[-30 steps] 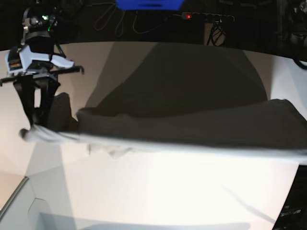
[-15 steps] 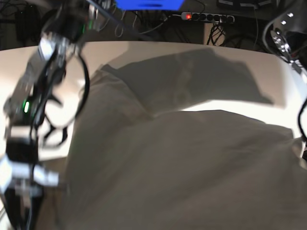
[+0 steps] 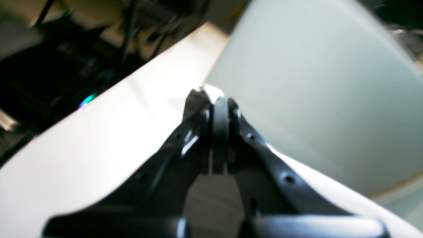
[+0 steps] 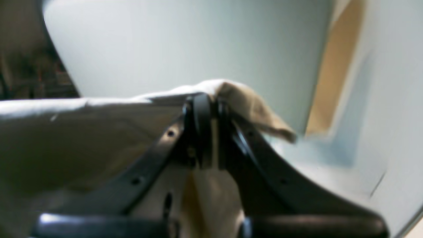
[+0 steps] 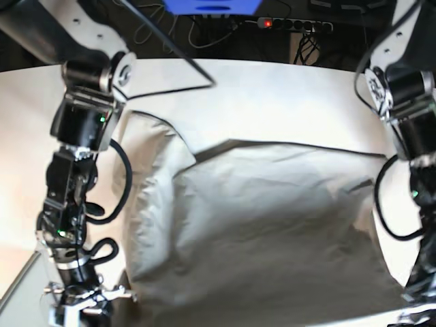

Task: Layout the t-shirt on the table in an organized manner, then fold the t-shirt properly
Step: 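Lay the t-shirt flat on the table and open both grippers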

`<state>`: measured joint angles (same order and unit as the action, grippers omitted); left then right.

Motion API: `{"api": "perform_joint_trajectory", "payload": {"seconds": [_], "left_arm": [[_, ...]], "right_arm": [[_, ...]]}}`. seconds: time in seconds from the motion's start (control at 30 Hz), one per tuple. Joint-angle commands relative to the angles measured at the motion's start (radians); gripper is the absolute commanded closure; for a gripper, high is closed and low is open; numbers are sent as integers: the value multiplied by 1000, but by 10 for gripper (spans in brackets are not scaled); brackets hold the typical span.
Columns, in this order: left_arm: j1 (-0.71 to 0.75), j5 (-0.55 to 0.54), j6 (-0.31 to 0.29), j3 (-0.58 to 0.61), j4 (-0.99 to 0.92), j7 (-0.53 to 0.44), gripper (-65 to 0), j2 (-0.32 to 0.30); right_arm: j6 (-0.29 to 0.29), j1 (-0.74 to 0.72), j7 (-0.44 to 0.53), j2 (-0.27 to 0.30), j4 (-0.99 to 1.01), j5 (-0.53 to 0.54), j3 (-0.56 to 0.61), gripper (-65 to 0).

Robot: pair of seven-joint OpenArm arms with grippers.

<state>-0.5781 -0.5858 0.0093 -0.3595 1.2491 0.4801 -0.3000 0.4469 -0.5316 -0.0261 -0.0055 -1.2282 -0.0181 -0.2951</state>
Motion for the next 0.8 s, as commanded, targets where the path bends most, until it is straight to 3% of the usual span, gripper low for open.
{"api": "perform_joint_trajectory", "payload": {"seconds": [0.0, 0.13, 0.23, 0.33, 0.47, 0.63, 0.77], "left_arm": [[-41, -4, -13, 21, -9, -40, -5, -18], [-82, -3, -13, 110, -156, -70, -31, -37], [-130, -10, -13, 149, -339, -71, -166, -32], [-132, -10, -13, 149, -371, -71, -312, -29], [-128, -10, -13, 145, -429, -76, -413, -29], [-6, -12, -9, 144, -335, -87, -484, -38], [175, -10, -12, 55, -208, -82, -498, -40]], "right_arm": [[-13, -43, 47, 31, 6, 17, 6, 0], [-13, -89, 36, 77, 182, 17, 41, -30], [-10, -143, 47, 111, 367, 17, 64, -142], [-10, -134, 45, 126, 399, 19, 73, -237], [-10, -123, 45, 141, 400, 19, 75, -310], [-12, -31, 38, 151, 331, 19, 67, -347], [-12, 83, 39, 172, 248, 19, 69, -348]]}}
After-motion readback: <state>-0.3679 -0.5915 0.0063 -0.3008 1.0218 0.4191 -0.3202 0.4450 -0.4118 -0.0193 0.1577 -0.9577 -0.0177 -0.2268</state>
